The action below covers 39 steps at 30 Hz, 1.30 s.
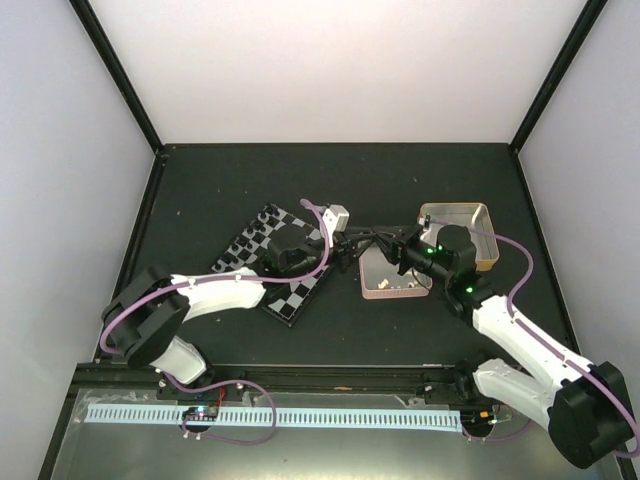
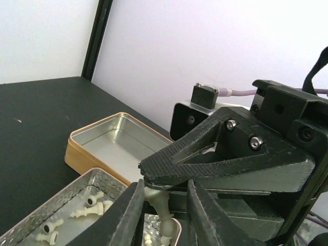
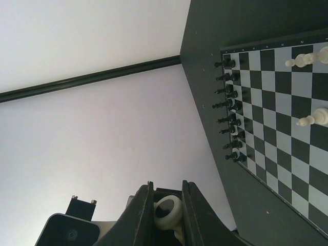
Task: Set up the chess pieces on the board
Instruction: Place the chess piece on the chessboard.
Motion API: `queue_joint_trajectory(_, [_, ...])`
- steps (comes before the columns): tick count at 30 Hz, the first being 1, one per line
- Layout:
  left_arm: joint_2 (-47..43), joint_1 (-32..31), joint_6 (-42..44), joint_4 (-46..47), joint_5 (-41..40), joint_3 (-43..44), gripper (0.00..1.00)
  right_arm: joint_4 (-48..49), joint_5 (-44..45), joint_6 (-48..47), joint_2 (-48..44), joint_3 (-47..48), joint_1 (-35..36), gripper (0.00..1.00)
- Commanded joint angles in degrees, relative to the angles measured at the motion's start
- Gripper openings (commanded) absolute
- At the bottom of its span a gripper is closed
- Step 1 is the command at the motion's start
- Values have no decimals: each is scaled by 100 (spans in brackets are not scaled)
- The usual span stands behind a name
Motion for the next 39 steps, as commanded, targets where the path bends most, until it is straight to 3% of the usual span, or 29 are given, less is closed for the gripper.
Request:
queue_joint_trajectory(1, [85, -92, 248, -45, 95, 343, 22, 70, -166, 19, -84, -29, -22, 12])
queue_joint_trajectory(15, [60, -108, 158, -248, -30, 165, 33, 440, -85, 118, -35, -112, -74, 12])
queue_joint_trajectory(20, [77, -109, 173, -226, -26, 164, 25, 526, -142, 154, -5, -140, -82, 12])
queue_joint_trajectory(27, [103, -108, 167, -239, -64, 119, 26, 719, -167, 239, -15, -200, -82, 12])
queue_joint_trajectory(35, [75, -100, 213, -254, -150, 149, 6, 620, -372, 160, -21, -104, -79, 12])
queue_joint_trajectory(37, [43, -101, 283, -301, -152, 177, 2, 389, -407, -93, -27, 12, -83, 17])
queue_joint_trajectory(39, [-30, -92, 401, -525, -163, 253, 2, -4, -412, -646, -14, 202, -88, 29])
